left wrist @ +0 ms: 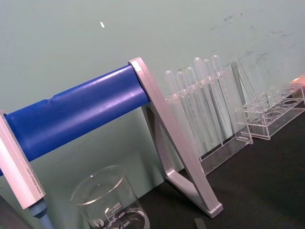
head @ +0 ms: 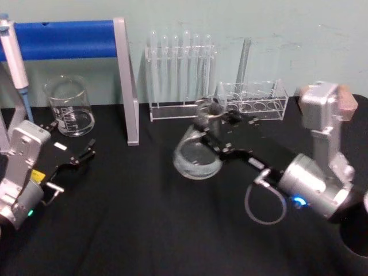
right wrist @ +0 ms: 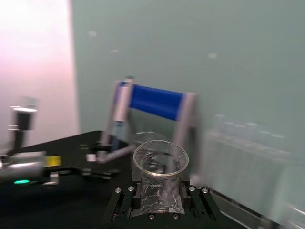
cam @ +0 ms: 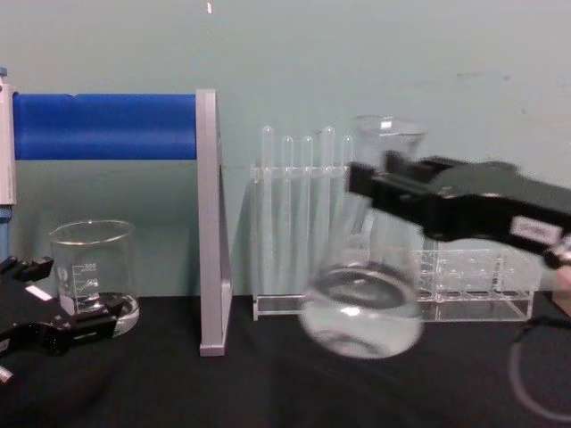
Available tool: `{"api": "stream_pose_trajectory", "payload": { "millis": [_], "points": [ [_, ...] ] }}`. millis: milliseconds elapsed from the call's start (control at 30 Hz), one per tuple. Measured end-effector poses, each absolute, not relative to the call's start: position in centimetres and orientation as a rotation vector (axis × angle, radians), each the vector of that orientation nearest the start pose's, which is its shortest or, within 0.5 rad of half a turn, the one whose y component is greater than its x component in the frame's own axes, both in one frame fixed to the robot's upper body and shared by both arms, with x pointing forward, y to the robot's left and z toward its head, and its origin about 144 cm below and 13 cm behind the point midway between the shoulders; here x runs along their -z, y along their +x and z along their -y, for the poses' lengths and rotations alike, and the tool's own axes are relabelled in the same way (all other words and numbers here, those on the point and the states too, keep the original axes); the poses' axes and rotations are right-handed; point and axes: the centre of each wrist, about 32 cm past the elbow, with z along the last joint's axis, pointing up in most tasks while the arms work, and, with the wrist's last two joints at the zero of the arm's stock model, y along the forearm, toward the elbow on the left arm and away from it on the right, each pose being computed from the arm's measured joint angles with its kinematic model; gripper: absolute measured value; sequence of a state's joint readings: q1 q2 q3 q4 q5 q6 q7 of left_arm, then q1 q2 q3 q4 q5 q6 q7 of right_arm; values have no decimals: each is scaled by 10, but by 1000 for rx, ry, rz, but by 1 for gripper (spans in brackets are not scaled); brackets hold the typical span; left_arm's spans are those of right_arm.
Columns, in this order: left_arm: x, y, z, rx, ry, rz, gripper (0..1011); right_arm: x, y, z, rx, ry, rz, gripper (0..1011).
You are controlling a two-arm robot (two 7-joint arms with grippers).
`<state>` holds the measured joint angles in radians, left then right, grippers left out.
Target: Grasp the erlenmeyer flask with one hand, shake it three times, then place it back.
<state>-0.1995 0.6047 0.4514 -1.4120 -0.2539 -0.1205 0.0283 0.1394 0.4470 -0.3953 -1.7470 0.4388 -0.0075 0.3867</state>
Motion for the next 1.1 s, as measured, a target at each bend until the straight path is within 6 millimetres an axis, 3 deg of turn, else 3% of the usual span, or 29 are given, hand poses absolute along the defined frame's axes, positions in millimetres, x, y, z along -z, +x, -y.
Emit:
{"api": "stream_pose_trajectory", "payload": {
  "millis": [233, 567, 867, 1100],
  "points": [
    [-1140, 489, -310, -1248, 304, 285, 1001, -1213, 451, 252, 967, 69, 127, 449],
    [-1140, 489, -310, -1248, 305, 285, 1001, -1212, 426, 283, 1164, 55, 124, 448],
    [-1140, 489, -310, -1248, 304, 285, 1001, -1213, 420, 287, 1183, 58, 124, 449],
    [-1140, 489, -310, -1248, 304, 285, 1001, -1214, 432, 274, 1081, 64, 120, 449]
  ]
}}
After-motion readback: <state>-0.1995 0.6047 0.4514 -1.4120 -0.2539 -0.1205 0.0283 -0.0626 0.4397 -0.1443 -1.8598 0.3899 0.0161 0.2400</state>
